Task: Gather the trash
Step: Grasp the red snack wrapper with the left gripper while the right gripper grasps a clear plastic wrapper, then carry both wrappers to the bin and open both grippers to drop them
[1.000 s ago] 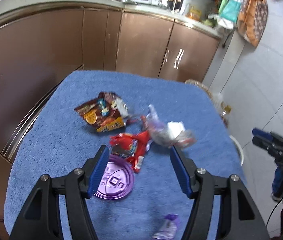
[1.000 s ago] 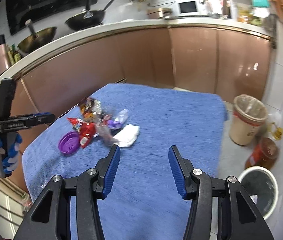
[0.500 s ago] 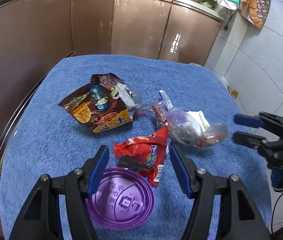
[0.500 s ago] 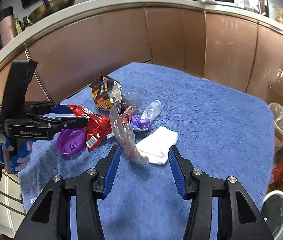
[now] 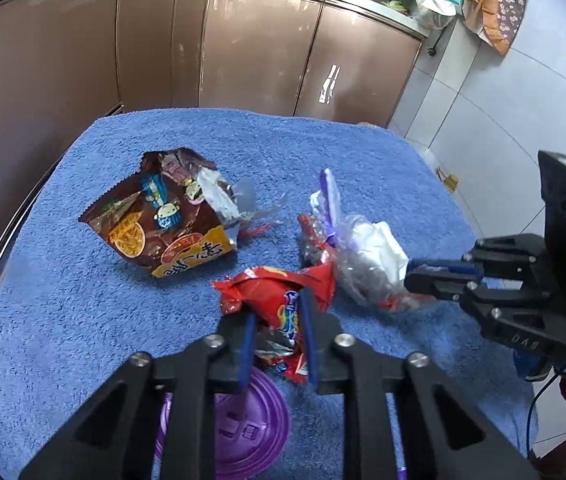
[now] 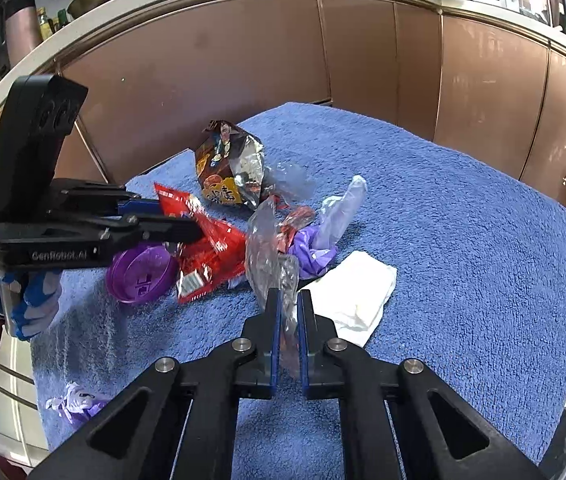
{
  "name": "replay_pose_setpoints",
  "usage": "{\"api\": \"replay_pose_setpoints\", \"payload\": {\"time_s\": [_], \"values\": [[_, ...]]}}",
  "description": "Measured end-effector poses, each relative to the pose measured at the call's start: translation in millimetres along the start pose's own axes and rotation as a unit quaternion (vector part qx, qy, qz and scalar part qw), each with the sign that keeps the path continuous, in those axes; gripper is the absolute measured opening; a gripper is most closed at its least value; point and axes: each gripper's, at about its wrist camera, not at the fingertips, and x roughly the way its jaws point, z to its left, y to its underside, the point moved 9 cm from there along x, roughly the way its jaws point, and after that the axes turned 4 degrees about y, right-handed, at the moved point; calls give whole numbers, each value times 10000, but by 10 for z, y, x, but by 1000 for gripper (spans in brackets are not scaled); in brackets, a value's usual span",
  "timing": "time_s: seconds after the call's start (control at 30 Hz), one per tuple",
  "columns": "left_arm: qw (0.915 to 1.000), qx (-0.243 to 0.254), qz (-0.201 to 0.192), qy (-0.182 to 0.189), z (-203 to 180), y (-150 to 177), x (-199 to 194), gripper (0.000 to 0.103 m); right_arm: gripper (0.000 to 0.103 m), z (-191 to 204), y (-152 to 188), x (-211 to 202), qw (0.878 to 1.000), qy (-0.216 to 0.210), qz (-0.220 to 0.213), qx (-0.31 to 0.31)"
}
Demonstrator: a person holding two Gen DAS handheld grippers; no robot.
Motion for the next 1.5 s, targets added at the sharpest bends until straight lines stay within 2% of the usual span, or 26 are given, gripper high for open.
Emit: {"api": "replay_pose_setpoints", "payload": {"time_s": [0.07,0.17,0.4,0.77,1.07,1.27,1.5], "values": [[10000,-24,-43,38,-40,-19,-25,8,2,-4,21,-60,10000,-25,-43,30],[9999,-40,-126,78,-98,-45,-98,6,2,-32,14,-194,9998,-39,-153,129],[9994,-85,-328,112,-182,-144,-371,5,1,22,-60,-582,9988,-72,-476,131],[9974,-126,-704,-84,-193,-180,-940,4,1,58,-113,-1098,9961,58,-874,139],[9951,-118,-948,-261,-286,-254,-1307,4,1,-121,-6,-1535,9929,300,-1113,308],[9950,70,-981,-149,-601,-401,-1331,4,1,-438,140,-1798,9890,560,-1243,569],[9942,538,-864,334,-1354,-662,-981,4,1,-1078,494,-2137,9799,1054,-1295,1095]]}}
